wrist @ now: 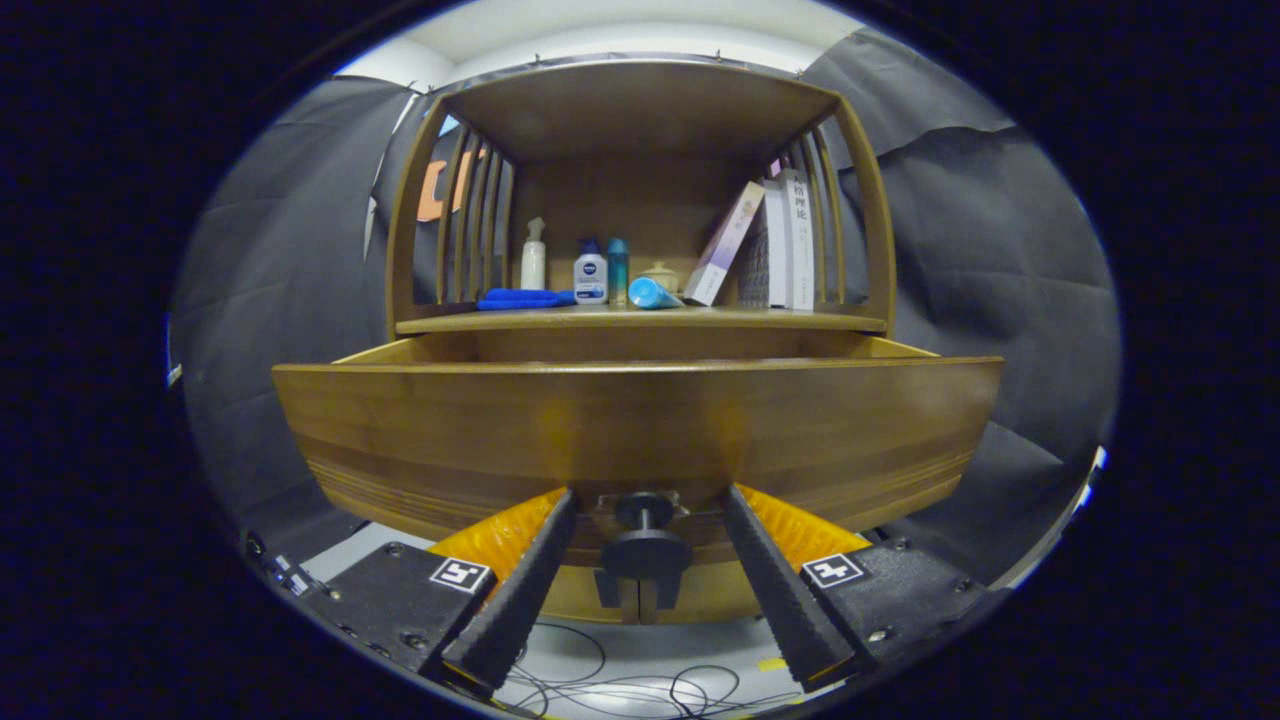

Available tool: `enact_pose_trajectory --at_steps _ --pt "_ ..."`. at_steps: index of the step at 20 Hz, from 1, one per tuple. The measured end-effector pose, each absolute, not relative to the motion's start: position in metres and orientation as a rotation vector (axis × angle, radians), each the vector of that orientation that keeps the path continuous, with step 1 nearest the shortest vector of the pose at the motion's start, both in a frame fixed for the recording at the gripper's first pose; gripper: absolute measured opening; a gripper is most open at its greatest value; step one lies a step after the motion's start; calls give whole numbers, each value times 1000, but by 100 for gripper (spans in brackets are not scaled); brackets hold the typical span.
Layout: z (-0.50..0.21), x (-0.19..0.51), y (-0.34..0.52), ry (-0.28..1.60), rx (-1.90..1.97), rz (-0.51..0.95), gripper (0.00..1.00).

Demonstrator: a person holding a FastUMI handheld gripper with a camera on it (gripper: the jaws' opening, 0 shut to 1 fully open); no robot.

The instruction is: Pull open the drawer, take out the items inside it, and place them on the countertop above the cabinet.

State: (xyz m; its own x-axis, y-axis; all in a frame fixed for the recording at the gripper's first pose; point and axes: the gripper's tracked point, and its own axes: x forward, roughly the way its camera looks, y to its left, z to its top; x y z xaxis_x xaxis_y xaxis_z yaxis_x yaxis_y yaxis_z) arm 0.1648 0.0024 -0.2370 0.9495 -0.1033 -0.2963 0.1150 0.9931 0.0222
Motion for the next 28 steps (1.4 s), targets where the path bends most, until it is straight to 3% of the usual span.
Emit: enact_pose_trajectory --at_steps 18,25,28 --pt "-243 287 -9 348 -24 -134 99" --pt "-243 297 -7 372 -16 -145 99" --pt "-261 277 -4 468 54 -121 99"
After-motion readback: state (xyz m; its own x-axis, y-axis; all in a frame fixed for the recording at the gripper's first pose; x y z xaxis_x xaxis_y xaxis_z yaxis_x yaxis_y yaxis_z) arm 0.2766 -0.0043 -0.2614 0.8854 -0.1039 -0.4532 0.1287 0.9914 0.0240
